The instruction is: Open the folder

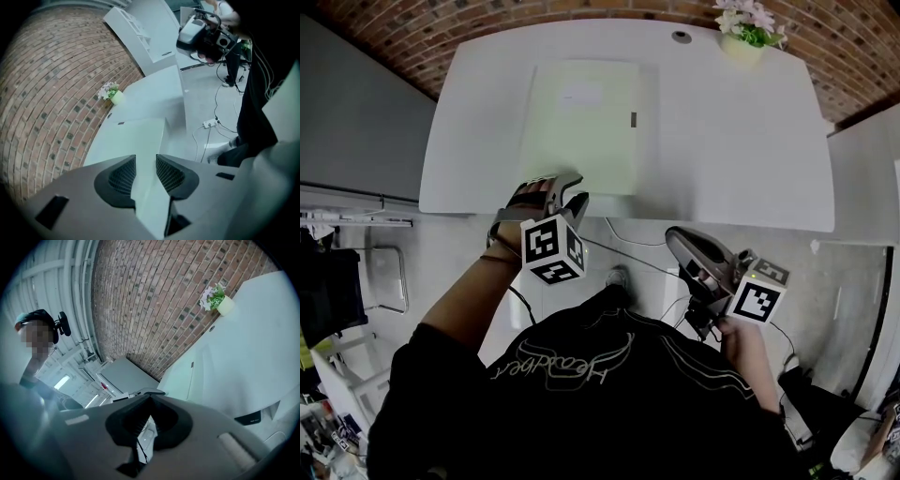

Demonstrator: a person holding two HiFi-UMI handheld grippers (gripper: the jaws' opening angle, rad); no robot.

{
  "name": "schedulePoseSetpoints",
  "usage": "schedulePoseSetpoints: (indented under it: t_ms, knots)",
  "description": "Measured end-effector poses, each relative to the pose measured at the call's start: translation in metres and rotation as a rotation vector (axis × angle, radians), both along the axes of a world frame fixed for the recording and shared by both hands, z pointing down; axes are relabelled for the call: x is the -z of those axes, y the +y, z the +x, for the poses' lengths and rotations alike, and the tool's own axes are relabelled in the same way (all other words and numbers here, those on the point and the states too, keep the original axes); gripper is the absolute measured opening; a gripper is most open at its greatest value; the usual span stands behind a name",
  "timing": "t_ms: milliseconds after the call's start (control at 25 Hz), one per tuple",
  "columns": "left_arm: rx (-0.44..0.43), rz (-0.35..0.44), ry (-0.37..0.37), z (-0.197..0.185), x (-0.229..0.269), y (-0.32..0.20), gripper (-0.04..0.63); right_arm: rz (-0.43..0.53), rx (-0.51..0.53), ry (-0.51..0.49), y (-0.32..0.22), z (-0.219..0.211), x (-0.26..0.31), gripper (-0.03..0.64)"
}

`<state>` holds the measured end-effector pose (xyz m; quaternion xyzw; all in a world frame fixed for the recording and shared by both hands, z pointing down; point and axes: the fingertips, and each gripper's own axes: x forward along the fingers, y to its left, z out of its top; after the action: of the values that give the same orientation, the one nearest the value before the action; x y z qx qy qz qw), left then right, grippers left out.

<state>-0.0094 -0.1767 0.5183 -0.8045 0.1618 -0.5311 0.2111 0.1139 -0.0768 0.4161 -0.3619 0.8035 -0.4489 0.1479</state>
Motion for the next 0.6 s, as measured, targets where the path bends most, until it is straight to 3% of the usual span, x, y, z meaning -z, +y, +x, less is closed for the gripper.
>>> schedulePoseSetpoints:
  t_ms: [440,600]
  knots:
    - [-0.089,0.123,-0.096,-0.0033,-0.0024,-0.0032,0.112,-0.008,0.004,-0.002,0.0025,-0.002,-0.0052,0.003]
    - [-0.113,0.155,-0.099,-0.0024,-0.0024,-0.0041,0.112,-0.012,0.006,-0.001,0.0038,-0.0029,-0.0069,0.003]
